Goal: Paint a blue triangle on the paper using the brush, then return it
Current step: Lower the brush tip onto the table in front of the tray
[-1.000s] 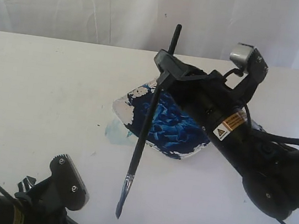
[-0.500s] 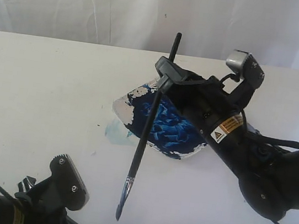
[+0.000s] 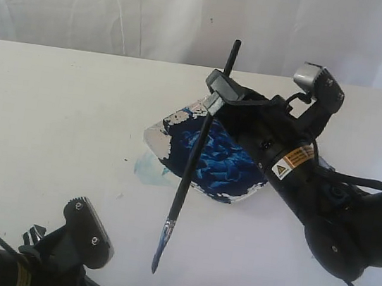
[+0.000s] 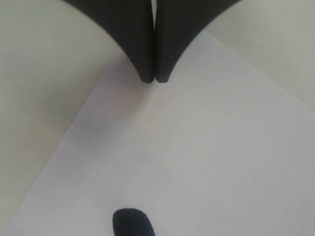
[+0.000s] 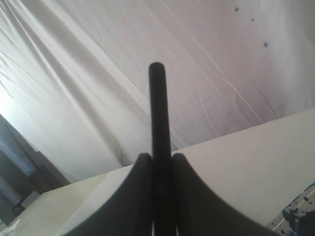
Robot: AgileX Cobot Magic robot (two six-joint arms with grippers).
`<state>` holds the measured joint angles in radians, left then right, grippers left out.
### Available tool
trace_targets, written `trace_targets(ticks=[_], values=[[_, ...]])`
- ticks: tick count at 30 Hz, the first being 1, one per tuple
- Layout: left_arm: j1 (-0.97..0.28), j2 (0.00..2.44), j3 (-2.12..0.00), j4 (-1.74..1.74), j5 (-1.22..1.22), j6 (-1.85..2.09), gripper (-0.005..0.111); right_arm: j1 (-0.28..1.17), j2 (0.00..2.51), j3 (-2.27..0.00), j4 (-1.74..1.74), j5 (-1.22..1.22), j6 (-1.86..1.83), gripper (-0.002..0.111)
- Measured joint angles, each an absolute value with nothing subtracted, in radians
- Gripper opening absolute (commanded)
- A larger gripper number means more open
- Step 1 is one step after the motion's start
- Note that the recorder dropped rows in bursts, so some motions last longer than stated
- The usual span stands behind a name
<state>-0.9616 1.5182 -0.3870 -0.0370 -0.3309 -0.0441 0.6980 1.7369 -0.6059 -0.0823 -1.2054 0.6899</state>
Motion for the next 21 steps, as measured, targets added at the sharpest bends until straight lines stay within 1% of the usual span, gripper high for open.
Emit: trace_targets(ticks=[21], values=[[-0.962,1.518,-0.387,-0.037,-0.331,-0.044,0.0,0.698,1.737,-0.65,-0.082,-1.175,0.689,0.0]])
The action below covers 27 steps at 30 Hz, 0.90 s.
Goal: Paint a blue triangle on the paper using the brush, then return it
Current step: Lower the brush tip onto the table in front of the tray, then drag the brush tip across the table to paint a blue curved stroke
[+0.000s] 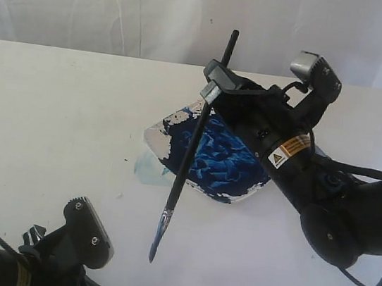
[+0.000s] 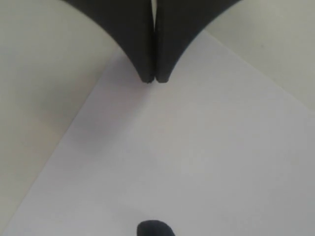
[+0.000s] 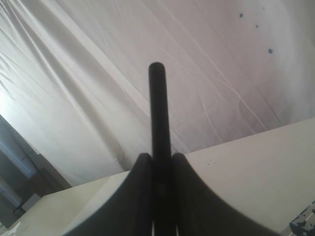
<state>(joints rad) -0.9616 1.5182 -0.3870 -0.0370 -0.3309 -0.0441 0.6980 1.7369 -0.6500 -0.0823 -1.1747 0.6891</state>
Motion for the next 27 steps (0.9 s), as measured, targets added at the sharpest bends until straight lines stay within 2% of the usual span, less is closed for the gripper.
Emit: trace_targets(ticks=[14,27], values=[[-0.962,1.518,-0.387,-0.037,-0.331,-0.044,0.0,0.698,1.742,-0.65,-0.082,-1.153,0.689,0.0],[-0.962,1.518,-0.387,-0.037,-0.331,-0.044,0.0,0.698,1.876,-0.656,-0.082,-1.199,0.726,0.0]])
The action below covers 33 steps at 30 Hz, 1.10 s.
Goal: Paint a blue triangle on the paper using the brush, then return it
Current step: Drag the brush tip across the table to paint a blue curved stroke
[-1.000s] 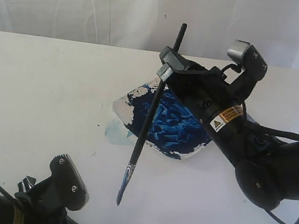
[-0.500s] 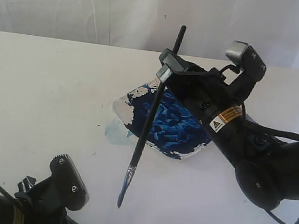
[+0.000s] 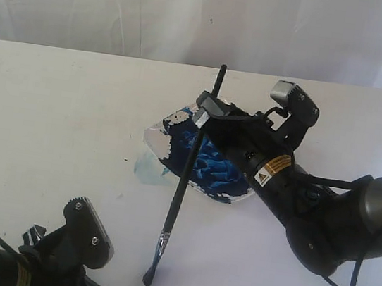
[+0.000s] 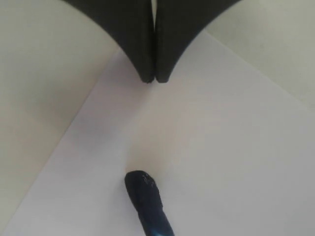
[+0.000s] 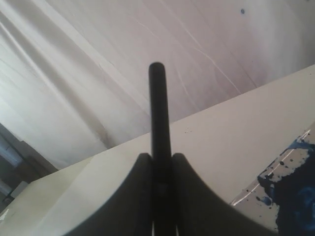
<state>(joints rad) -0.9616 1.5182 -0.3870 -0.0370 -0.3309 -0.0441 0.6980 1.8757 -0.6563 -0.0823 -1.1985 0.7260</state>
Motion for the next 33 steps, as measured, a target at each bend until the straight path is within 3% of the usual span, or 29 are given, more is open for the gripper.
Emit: trace_targets(ticks=[33], values=[[-0.962,1.518,-0.387,-0.037,-0.331,-0.044,0.0,0.659,1.878,-0.666,-0.05,-1.205,0.688,0.0]])
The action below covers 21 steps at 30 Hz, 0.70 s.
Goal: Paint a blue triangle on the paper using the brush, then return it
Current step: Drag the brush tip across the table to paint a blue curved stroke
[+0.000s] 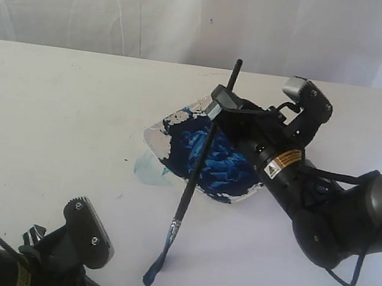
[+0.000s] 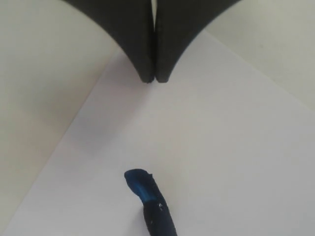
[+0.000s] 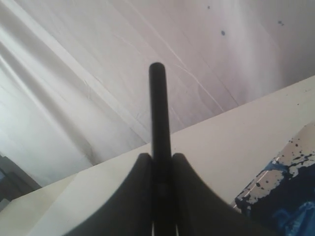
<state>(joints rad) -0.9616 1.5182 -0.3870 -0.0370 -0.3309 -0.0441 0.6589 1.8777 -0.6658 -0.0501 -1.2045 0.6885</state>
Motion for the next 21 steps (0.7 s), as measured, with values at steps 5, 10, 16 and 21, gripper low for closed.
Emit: trace_targets(ticks=[5,10,16,21], values=[[-0.962,1.518,-0.387,-0.037,-0.331,-0.044,0.0,0.625,1.878,-0.666,-0.05,-1.205,0.688,0.0],[-0.962,1.518,-0.387,-0.037,-0.331,-0.044,0.0,0.594,1.878,-0.666,-0.052,-1.205,0.688,0.0],[-0.962,1.518,-0.387,-0.037,-0.331,-0.044,0.0,0.558,1.878,-0.666,-0.06,-1.205,0.688,0.0],[-0.962,1.518,-0.387,-0.037,-0.331,-0.044,0.0,0.527,1.878,-0.666,-0.069,-1.205,0.688,0.0]])
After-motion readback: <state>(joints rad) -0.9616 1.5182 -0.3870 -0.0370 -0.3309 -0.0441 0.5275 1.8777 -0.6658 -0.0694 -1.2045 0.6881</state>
